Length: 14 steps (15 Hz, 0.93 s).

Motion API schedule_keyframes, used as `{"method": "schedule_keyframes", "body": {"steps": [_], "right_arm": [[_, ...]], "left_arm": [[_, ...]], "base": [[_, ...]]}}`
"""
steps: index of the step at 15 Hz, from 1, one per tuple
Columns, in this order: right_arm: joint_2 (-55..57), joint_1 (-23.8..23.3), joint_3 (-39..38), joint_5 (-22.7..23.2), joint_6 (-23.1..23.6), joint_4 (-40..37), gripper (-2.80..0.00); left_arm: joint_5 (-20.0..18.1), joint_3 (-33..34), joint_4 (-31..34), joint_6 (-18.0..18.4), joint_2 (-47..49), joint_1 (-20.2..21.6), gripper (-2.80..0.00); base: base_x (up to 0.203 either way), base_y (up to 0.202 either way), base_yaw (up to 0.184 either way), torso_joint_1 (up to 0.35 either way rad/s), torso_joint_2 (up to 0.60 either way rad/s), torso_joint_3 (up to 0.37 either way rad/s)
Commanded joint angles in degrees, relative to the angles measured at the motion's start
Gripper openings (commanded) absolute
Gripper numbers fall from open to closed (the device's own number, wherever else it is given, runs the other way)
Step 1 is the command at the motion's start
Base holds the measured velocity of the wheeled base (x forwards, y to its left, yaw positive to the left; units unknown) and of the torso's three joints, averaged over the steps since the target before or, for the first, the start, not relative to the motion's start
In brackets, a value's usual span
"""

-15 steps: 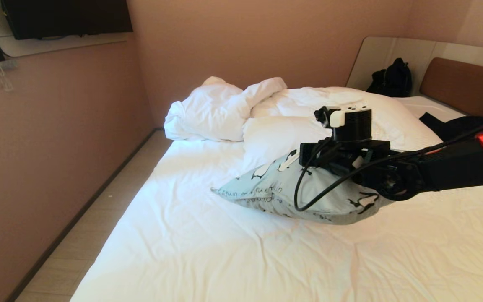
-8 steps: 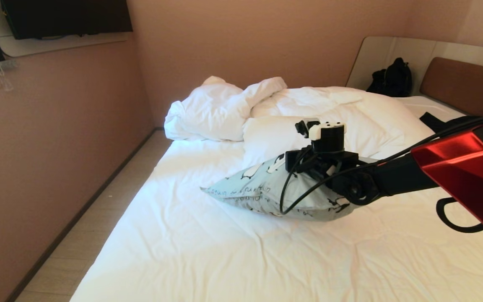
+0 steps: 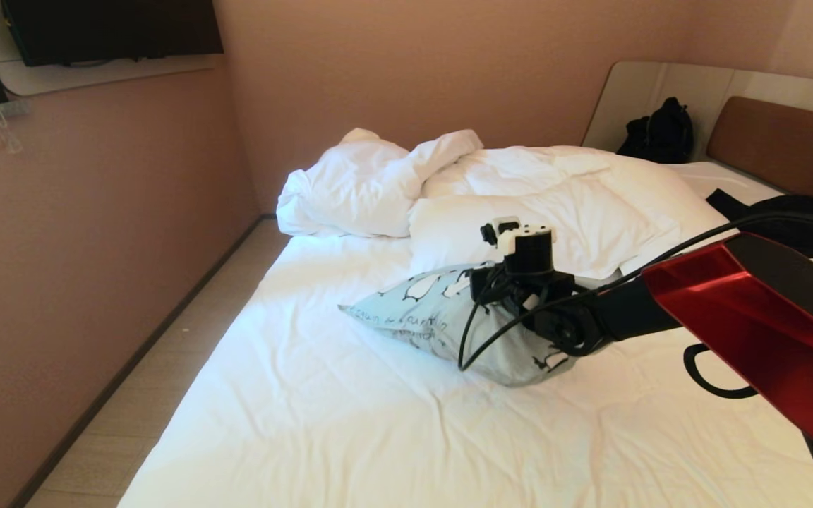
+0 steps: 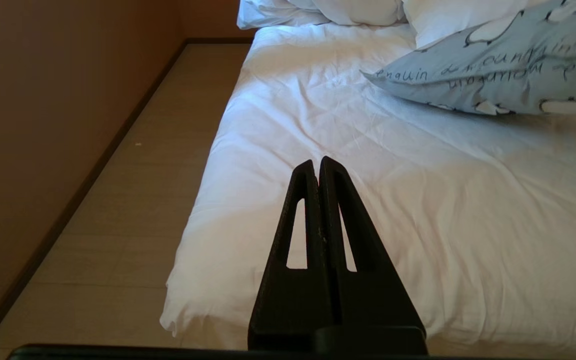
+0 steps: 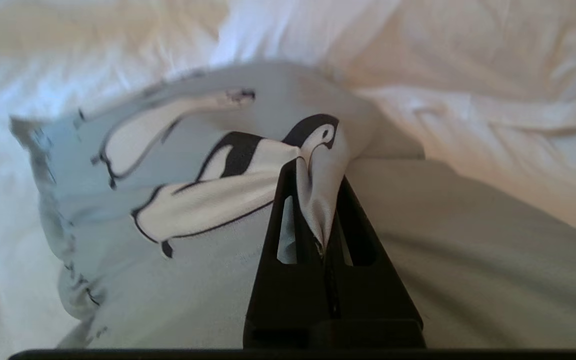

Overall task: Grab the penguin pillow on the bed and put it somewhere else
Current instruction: Place the pillow at the end of the bed

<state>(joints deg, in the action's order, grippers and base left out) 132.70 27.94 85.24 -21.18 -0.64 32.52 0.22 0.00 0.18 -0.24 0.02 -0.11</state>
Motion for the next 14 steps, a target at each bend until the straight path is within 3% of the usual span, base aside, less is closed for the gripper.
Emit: {"method": "schedule_keyframes", "body": {"steps": [1,6,7,10,14], "right_arm": [[0.74,0.79,-8.08,-0.58,0.89,1.91,-2.8],[-1.3,1.53,-25.89,-0.5,5.7,13.5,-2.8],[-1.44,1.64,-28.14,-0.46,7.2,16.35,0.0],[-3.95,2.42,-31.79,-0.88,7.67,21.61,0.0],[-16.14,2.68,-35.35,-2.23,7.83,22.39,0.0]], "left_arm": [[0.04,0.09,-0.01,-0.02,-0.02,0.02,-2.8],[0.04,0.09,-0.01,-0.02,-0.02,0.02,-2.8],[0.04,0.09,-0.01,-0.02,-0.02,0.02,-2.8],[0.04,0.09,-0.01,-0.02,-0.02,0.02,-2.8],[0.04,0.09,-0.01,-0.02,-0.02,0.02,-2.8]], "base": [[0.0,0.0,0.0,0.0,0.0,0.0],[0.0,0.0,0.0,0.0,0.0,0.0],[0.0,0.0,0.0,0.0,0.0,0.0],[0.0,0.0,0.0,0.0,0.0,0.0],[0.0,0.0,0.0,0.0,0.0,0.0]]}}
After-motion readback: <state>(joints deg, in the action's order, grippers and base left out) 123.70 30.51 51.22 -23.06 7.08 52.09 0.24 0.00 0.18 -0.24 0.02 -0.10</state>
